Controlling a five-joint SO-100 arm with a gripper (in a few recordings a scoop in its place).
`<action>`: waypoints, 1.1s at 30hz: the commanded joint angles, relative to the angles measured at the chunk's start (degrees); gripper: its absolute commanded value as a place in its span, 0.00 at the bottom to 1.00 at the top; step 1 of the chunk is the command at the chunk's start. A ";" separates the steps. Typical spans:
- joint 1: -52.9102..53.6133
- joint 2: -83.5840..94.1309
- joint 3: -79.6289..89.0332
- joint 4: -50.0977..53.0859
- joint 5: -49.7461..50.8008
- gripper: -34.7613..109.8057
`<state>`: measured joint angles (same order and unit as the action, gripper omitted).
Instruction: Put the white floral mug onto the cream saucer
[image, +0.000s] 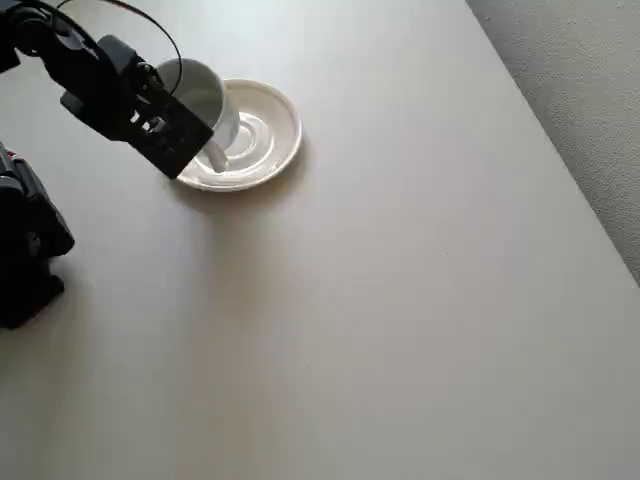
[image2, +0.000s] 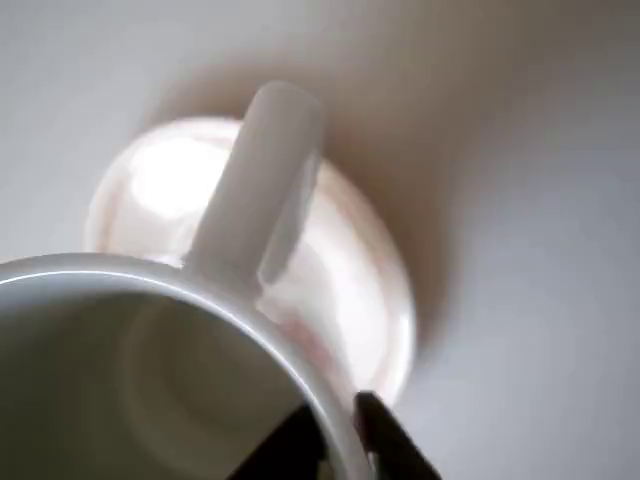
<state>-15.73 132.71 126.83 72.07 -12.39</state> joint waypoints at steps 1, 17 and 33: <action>-1.05 -1.32 -6.24 -4.31 0.97 0.23; -2.55 -7.29 -2.02 -11.51 1.49 0.23; -1.67 -9.84 -1.05 -12.57 0.00 0.23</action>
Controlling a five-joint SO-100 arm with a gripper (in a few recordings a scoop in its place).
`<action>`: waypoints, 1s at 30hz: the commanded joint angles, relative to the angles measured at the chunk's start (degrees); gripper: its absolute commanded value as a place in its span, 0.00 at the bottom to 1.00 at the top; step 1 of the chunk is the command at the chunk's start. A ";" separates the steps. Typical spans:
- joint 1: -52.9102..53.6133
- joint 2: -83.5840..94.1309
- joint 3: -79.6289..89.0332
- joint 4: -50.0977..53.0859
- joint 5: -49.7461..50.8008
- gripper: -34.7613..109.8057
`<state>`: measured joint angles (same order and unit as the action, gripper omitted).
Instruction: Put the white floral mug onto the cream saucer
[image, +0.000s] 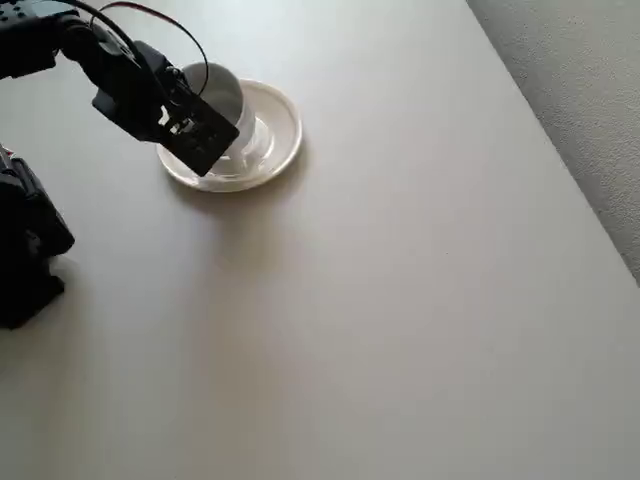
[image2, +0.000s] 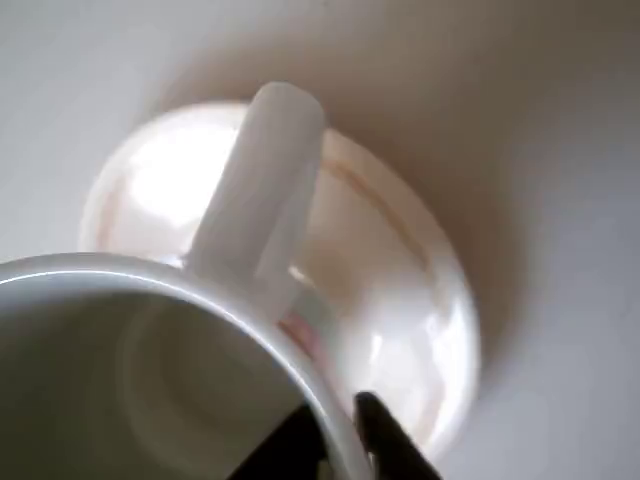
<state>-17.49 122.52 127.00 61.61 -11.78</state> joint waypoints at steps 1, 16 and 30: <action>0.18 0.18 -1.23 -2.11 -0.62 0.23; 0.26 0.09 -1.23 -0.79 -2.99 0.34; 4.13 11.87 -8.17 8.26 -3.69 0.35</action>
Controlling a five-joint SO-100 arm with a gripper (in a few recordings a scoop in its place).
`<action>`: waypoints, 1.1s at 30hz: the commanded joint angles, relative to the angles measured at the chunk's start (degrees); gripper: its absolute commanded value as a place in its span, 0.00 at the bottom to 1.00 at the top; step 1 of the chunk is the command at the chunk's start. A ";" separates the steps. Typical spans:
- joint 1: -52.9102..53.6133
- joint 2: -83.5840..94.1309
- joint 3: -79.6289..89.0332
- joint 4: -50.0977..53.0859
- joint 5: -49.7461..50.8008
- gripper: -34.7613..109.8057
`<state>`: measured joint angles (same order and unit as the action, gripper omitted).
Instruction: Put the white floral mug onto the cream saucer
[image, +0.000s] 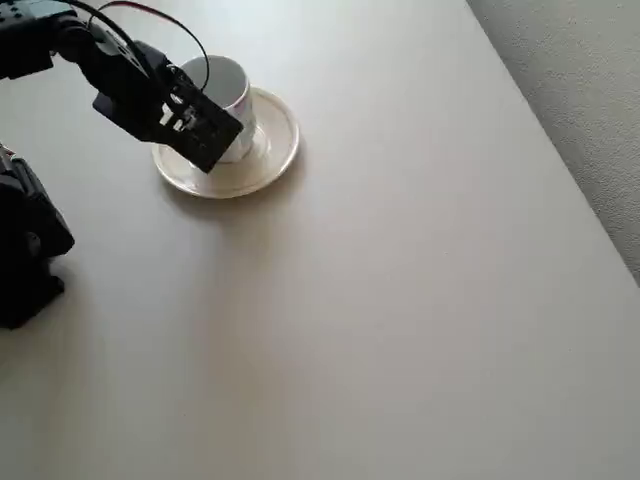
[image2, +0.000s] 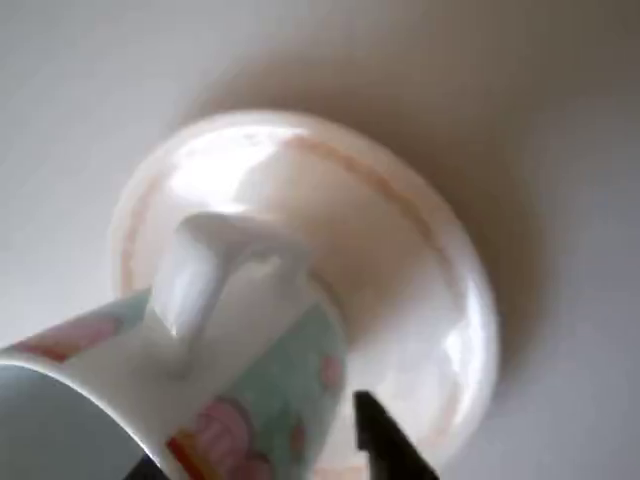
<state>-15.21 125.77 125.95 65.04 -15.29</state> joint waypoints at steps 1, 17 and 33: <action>2.55 11.07 -8.79 6.42 0.00 0.35; 27.77 60.56 16.00 12.66 9.49 0.23; 30.59 62.84 44.38 5.71 8.96 0.23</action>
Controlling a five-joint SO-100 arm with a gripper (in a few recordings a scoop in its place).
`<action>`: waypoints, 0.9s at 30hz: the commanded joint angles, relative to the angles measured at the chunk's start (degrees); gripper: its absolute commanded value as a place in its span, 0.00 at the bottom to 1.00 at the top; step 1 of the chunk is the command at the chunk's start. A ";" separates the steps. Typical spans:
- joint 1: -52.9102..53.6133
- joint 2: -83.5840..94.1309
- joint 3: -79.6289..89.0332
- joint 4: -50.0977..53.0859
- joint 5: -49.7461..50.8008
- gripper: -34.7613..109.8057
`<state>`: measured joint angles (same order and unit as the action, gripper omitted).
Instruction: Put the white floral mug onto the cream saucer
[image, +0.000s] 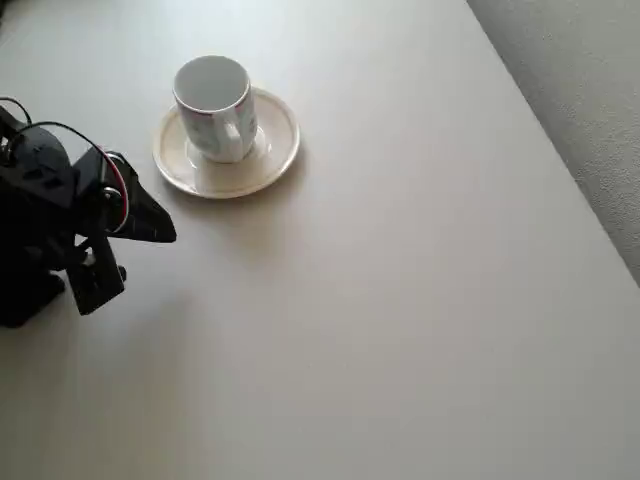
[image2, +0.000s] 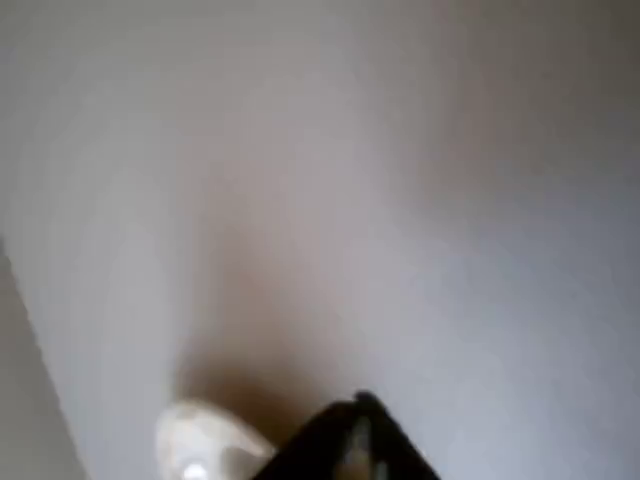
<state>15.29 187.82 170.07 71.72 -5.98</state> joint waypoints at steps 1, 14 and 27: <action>-0.97 0.79 0.26 -0.97 -1.41 0.23; -2.29 0.79 0.26 -0.97 -2.90 0.23; -2.29 0.79 0.26 -0.97 -2.90 0.23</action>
<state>13.45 187.91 170.24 71.72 -8.26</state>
